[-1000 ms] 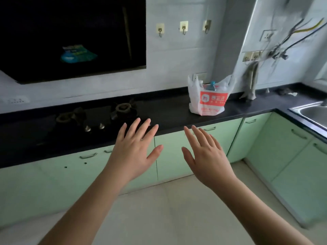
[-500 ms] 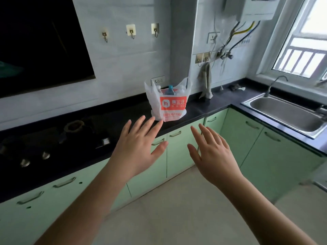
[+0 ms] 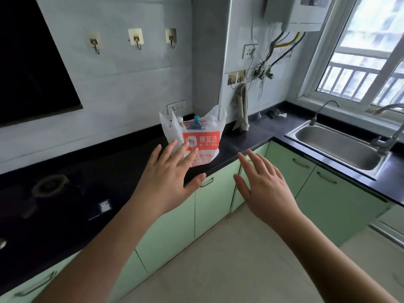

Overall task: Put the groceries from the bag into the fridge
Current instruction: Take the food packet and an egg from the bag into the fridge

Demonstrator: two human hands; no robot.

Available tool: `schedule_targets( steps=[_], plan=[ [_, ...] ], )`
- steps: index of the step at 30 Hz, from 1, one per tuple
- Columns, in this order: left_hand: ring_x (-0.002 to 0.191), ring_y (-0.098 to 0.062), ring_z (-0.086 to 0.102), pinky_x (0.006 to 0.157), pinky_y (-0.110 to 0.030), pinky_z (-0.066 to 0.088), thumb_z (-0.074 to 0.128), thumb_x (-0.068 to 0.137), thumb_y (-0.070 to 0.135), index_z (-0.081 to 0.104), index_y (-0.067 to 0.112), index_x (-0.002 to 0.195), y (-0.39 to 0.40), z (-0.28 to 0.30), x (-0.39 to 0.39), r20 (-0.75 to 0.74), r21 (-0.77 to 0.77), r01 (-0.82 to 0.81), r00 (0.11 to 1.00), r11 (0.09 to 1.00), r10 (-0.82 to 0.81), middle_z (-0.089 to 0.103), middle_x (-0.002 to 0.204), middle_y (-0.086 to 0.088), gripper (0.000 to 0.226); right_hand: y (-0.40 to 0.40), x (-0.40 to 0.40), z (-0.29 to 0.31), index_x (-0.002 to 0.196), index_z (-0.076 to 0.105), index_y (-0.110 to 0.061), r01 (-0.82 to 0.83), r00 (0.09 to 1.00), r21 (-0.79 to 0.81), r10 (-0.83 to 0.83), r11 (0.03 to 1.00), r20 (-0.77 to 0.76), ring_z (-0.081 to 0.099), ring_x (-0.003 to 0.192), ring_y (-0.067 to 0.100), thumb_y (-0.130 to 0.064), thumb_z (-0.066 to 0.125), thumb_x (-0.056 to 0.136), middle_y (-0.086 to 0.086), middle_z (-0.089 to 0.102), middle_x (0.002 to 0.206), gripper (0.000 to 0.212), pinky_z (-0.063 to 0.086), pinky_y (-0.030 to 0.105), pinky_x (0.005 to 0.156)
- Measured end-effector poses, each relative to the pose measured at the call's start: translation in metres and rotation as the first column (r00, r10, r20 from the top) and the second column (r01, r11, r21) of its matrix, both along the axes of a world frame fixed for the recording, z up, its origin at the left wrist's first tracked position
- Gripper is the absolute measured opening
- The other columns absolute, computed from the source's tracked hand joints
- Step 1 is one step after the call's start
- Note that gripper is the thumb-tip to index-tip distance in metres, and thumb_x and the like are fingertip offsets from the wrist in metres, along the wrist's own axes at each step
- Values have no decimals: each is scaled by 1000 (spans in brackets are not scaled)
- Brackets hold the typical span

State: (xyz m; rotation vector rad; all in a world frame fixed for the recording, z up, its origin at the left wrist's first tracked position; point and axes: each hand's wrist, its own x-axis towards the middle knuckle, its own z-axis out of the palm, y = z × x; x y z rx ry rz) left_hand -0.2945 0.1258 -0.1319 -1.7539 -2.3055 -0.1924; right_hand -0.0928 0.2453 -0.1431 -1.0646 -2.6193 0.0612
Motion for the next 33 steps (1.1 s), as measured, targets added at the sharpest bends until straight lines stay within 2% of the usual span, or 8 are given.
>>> schedule_targets(
  steps=[8, 12, 15, 18, 22, 26, 29, 33],
  plan=[
    [152, -19, 0, 121, -43, 0, -1, 87, 74, 9, 27, 157, 93, -21, -23, 42, -25, 43, 998, 999, -42, 11, 165, 0, 85, 86, -17, -17, 152, 17, -28, 14, 1000, -3, -14, 1000, -11, 15, 147, 19, -61, 8, 92, 1, 20, 159, 69, 15, 38, 119],
    [152, -20, 0, 121, -46, -4, 2, 87, 76, 7, 28, 157, 155, -28, -29, 21, -55, 16, 1000, 998, -15, 8, 166, 0, 86, 144, -23, -25, 153, 15, -26, 3, 1000, -25, -4, 1000, -16, 12, 147, 19, -57, 17, 95, 1, 17, 160, 65, 9, 35, 118],
    [152, -19, -1, 120, -45, -7, 6, 88, 75, 8, 27, 157, 196, -27, -32, 13, -62, -10, 1000, 998, 11, 7, 166, 1, 84, 185, -32, -27, 153, 14, -25, -22, 1000, -39, 22, 999, -9, 11, 148, 19, -58, 13, 95, 1, 16, 160, 67, 7, 34, 117],
    [152, -21, 2, 120, -45, -4, 12, 91, 74, 12, 25, 157, 227, -26, -39, -9, -55, -35, 999, 998, 35, 10, 166, -1, 83, 222, -45, -31, 153, 17, -23, -76, 997, -39, 76, 996, -13, 14, 147, 20, -60, 9, 92, 2, 20, 159, 71, 12, 36, 118],
    [152, -20, -2, 122, -46, -2, 9, 91, 74, 7, 25, 157, 253, -32, -53, -28, -94, -89, 996, 992, 86, 5, 166, 0, 83, 257, -67, -36, 152, 17, -21, -148, 989, -83, 146, 985, -30, 13, 147, 20, -58, 19, 96, 2, 19, 160, 67, 11, 35, 117],
    [152, -20, -1, 122, -47, -1, 3, 88, 78, 8, 26, 157, 269, -40, -78, -29, -95, -125, 992, 988, 123, 8, 166, -1, 87, 282, -98, -41, 152, 16, -22, -202, 979, -97, 198, 975, -47, 12, 147, 20, -64, 6, 89, 1, 19, 159, 77, 10, 36, 117],
    [152, -22, 2, 122, -47, 0, 4, 88, 79, 9, 26, 157, 276, -49, -104, -31, -93, -161, 987, 983, 158, 10, 166, -2, 87, 299, -127, -47, 153, 12, -23, -229, 973, -109, 228, 967, -20, 10, 148, 20, -65, 7, 90, 0, 16, 160, 76, 10, 38, 119],
    [152, -21, 5, 122, -46, 2, 10, 91, 78, 13, 26, 157, 285, -63, -142, -4, -71, -179, 984, 981, 179, 13, 165, -1, 84, 317, -171, -57, 153, 11, -23, -249, 967, -118, 253, 961, 18, 9, 148, 19, -68, 6, 89, 0, 16, 160, 79, 17, 43, 120]
  ],
)
